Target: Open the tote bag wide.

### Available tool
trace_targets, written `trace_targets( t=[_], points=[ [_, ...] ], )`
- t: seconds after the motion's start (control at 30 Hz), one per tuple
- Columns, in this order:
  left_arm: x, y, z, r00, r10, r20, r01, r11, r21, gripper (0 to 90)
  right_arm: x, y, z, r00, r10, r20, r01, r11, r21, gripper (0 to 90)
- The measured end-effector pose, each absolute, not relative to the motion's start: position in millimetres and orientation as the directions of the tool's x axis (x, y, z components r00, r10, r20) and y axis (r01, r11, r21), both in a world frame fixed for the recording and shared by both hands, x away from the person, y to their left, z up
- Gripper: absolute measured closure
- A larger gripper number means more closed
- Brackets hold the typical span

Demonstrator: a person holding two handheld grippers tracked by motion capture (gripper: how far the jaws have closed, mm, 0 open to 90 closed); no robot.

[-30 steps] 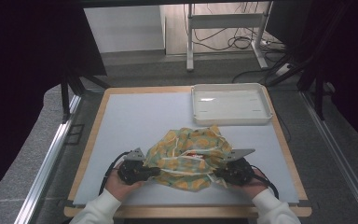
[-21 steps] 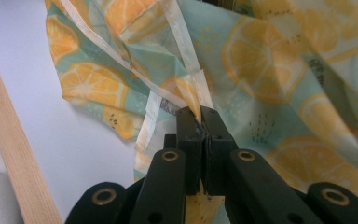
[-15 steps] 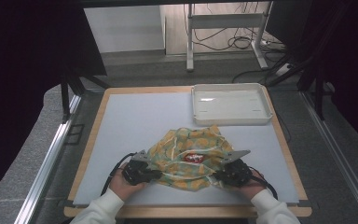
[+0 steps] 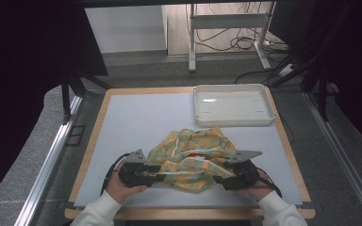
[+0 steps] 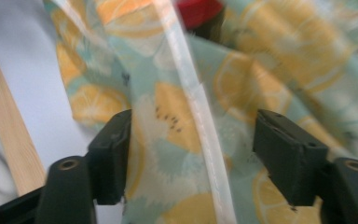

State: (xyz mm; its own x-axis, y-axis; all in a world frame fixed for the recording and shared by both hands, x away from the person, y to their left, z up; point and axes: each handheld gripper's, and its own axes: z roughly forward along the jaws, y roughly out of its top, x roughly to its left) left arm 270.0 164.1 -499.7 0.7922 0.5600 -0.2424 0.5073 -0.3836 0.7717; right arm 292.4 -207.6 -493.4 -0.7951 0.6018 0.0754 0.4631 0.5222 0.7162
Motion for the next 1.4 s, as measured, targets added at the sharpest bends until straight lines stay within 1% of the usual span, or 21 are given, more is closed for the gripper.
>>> trace_targets(
  t=[0.03, 0.07, 0.1, 0.23, 0.4, 0.53, 0.57, 0.6, 0.63, 0.73, 0.77, 0.8, 0.83, 0.87, 0.9, 0.93, 0.97, 1.03, 1.23, 1.33, 1.4],
  points=[
    [270, 165, -495, 0.789, 0.566, -0.238, 0.499, -0.364, 0.787, 44.8, 292, -210, -488, -0.781, 0.620, 0.069, 0.463, 0.502, 0.730, 25.0],
    [270, 165, -495, 0.789, 0.566, -0.238, 0.499, -0.364, 0.787, 43.7, 292, -210, -488, -0.781, 0.620, 0.069, 0.463, 0.502, 0.730, 25.0],
    [269, 166, -494, 0.786, 0.570, -0.239, 0.498, -0.356, 0.791, 43.0, 293, -212, -482, -0.769, 0.636, 0.066, 0.463, 0.483, 0.743, 22.7],
    [269, 169, -484, 0.782, 0.574, -0.243, 0.487, -0.319, 0.813, 39.2, 294, -216, -470, -0.764, 0.641, 0.076, 0.451, 0.446, 0.773, 20.0],
    [268, 171, -476, 0.780, 0.574, -0.251, 0.479, -0.288, 0.829, 37.1, 297, -215, -462, -0.755, 0.652, 0.070, 0.438, 0.423, 0.794, 20.0],
    [271, 171, -468, 0.776, 0.585, -0.236, 0.464, -0.275, 0.842, 36.9, 300, -212, -457, -0.758, 0.650, 0.056, 0.421, 0.421, 0.804, 23.7],
    [272, 171, -466, 0.773, 0.591, -0.232, 0.461, -0.271, 0.845, 37.5, 302, -210, -454, -0.759, 0.649, 0.047, 0.409, 0.420, 0.810, 27.7],
    [275, 170, -463, 0.767, 0.597, -0.234, 0.463, -0.263, 0.846, 37.5, 302, -210, -454, -0.759, 0.649, 0.047, 0.409, 0.420, 0.810, 27.7],
    [279, 168, -460, 0.763, 0.603, -0.235, 0.465, -0.258, 0.847, 38.4, 303, -208, -452, -0.760, 0.649, 0.042, 0.404, 0.421, 0.812, 30.3],
    [293, 163, -454, 0.756, 0.613, -0.230, 0.468, -0.259, 0.845, 44.0, 308, -202, -445, -0.771, 0.636, 0.040, 0.392, 0.424, 0.816, 40.3],
    [300, 160, -453, 0.759, 0.610, -0.228, 0.468, -0.267, 0.842, 52.6, 312, -196, -440, -0.784, 0.620, 0.043, 0.383, 0.428, 0.818, 48.6],
    [306, 157, -452, 0.766, 0.601, -0.228, 0.468, -0.278, 0.839, 52.6, 312, -196, -440, -0.784, 0.620, 0.043, 0.383, 0.428, 0.818, 48.6],
    [313, 153, -451, 0.771, 0.595, -0.227, 0.470, -0.290, 0.834, 62.0, 316, -190, -437, -0.796, 0.604, 0.045, 0.376, 0.436, 0.818, 58.1],
    [320, 148, -450, 0.773, 0.593, -0.226, 0.471, -0.298, 0.830, 62.0, 316, -190, -437, -0.796, 0.604, 0.045, 0.376, 0.436, 0.818, 58.1],
    [330, 140, -449, 0.781, 0.578, -0.237, 0.476, -0.305, 0.825, 70.4, 322, -183, -435, -0.806, 0.589, 0.058, 0.377, 0.436, 0.817, 65.1],
    [330, 140, -449, 0.781, 0.578, -0.237, 0.476, -0.305, 0.825, 73.6, 322, -183, -435, -0.806, 0.589, 0.058, 0.377, 0.436, 0.817, 65.1],
    [334, 137, -449, 0.784, 0.572, -0.240, 0.477, -0.309, 0.823, 73.6, 324, -179, -435, -0.809, 0.585, 0.062, 0.377, 0.435, 0.818, 68.5],
    [340, 131, -450, 0.788, 0.564, -0.248, 0.481, -0.312, 0.820, 80.8, 329, -171, -435, -0.826, 0.558, 0.078, 0.375, 0.440, 0.816, 73.9],
    [339, 129, -455, 0.793, 0.573, -0.209, 0.470, -0.356, 0.808, 87.1, 323, -167, -439, -0.848, 0.524, 0.081, 0.365, 0.466, 0.806, 73.8],
    [339, 128, -456, 0.792, 0.572, -0.212, 0.472, -0.355, 0.807, 88.7, 319, -167, -439, -0.850, 0.521, 0.083, 0.366, 0.469, 0.804, 74.2],
    [338, 126, -458, 0.795, 0.569, -0.210, 0.472, -0.364, 0.803, 90.0, 316, -166, -439, -0.849, 0.521, 0.085, 0.367, 0.467, 0.804, 78.2]
  ],
)
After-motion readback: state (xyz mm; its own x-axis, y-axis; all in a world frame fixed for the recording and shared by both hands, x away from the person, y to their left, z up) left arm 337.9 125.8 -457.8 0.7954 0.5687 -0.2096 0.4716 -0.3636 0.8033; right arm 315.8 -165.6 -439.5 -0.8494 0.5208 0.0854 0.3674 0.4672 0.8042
